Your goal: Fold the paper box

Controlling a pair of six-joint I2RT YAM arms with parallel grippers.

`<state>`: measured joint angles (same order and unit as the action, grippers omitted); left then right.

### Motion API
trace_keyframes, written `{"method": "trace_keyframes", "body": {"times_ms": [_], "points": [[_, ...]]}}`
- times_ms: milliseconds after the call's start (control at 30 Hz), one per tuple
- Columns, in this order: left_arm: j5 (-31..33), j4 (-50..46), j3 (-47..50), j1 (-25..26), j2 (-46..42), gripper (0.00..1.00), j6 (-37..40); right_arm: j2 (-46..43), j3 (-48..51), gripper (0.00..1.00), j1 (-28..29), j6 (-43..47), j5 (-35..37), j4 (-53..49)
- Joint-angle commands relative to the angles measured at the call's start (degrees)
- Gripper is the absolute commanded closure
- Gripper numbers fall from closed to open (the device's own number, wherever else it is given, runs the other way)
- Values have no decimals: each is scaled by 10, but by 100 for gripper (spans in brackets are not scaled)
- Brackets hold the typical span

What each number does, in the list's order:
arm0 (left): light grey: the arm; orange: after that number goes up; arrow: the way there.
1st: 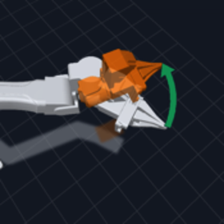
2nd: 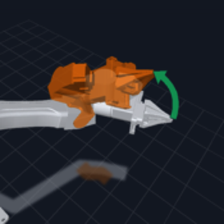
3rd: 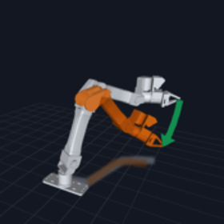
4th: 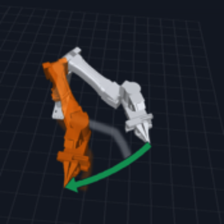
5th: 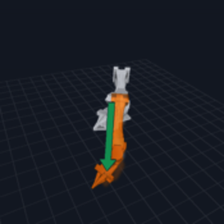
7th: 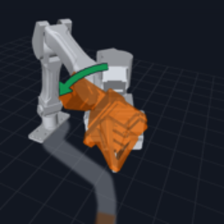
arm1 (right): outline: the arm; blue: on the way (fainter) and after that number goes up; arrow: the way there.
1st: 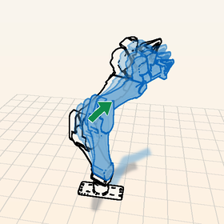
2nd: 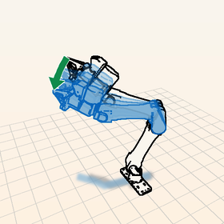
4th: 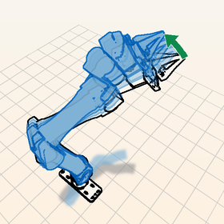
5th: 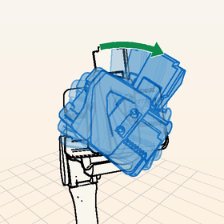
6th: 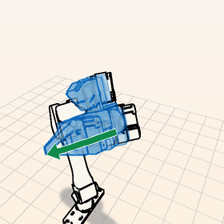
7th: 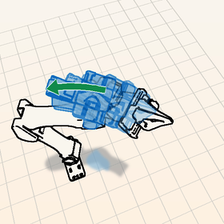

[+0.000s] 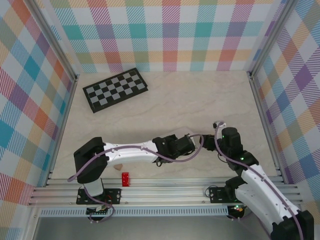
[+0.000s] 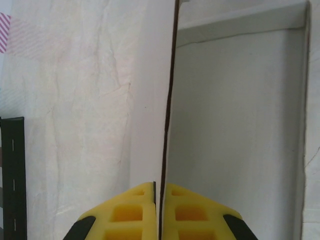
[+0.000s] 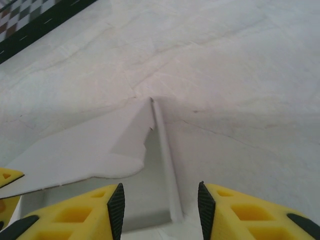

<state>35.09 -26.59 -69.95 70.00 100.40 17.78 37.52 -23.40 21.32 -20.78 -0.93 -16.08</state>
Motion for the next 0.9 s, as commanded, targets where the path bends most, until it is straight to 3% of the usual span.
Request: {"method": "trace_keyframes", "body": {"times_ms": [0,200,467,633,867], "points": [[-10,-18,14,5,18,100,-17,-33,-18,61,-2,-66,35,-95],[-17,-107,-51,-37,81,100,-85,-77,36,66,11,-63,-51,-9],[-70,-174,-149,-91,108,100,-183,-91,101,68,79,-24,-116,154],[-110,-199,-198,-114,103,100,-217,-90,120,66,101,-21,-120,212],[-124,-230,-244,-131,131,100,-225,-20,132,61,155,-32,-89,304]]}}
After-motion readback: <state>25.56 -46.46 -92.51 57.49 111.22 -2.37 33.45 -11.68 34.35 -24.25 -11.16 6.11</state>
